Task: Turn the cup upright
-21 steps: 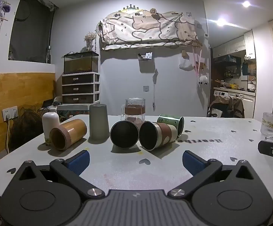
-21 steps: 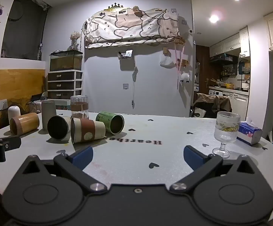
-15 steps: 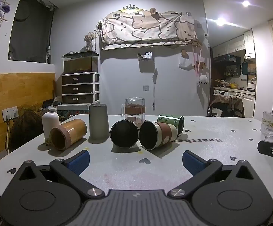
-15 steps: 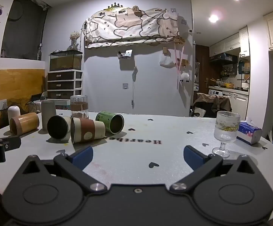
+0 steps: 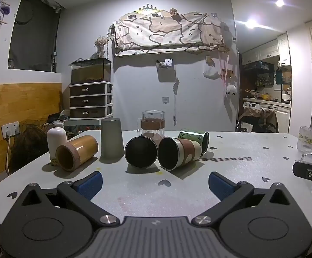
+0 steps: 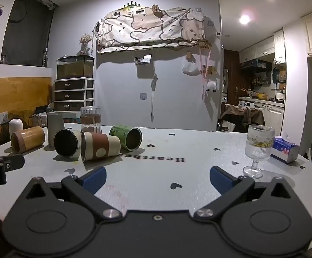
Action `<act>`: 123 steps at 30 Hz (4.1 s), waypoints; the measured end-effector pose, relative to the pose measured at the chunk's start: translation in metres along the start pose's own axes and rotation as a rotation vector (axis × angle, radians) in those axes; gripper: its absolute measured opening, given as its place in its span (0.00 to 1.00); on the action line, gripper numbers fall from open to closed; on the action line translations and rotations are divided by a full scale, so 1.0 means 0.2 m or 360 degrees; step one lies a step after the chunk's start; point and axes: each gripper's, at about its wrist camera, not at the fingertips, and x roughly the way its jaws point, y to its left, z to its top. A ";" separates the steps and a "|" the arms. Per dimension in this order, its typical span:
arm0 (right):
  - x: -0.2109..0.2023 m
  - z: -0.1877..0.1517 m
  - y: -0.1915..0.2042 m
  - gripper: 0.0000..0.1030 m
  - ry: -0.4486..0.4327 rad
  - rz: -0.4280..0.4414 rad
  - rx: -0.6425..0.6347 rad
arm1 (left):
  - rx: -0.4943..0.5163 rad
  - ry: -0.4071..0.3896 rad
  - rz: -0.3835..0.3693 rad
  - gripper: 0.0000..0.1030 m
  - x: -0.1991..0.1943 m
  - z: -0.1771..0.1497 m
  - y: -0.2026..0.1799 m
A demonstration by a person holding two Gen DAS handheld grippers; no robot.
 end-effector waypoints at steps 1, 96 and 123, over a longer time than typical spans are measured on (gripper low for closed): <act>0.00 0.00 0.00 1.00 0.0000 0.0001 0.0000 | 0.0000 0.0000 0.0000 1.00 0.00 0.00 0.00; 0.03 -0.04 -0.01 1.00 0.0038 0.0007 0.0011 | -0.0170 0.0051 0.0179 1.00 0.62 0.22 0.20; 0.03 -0.11 -0.15 1.00 0.0114 -0.0064 0.0086 | -0.0273 0.0505 0.0182 0.93 1.36 0.27 0.17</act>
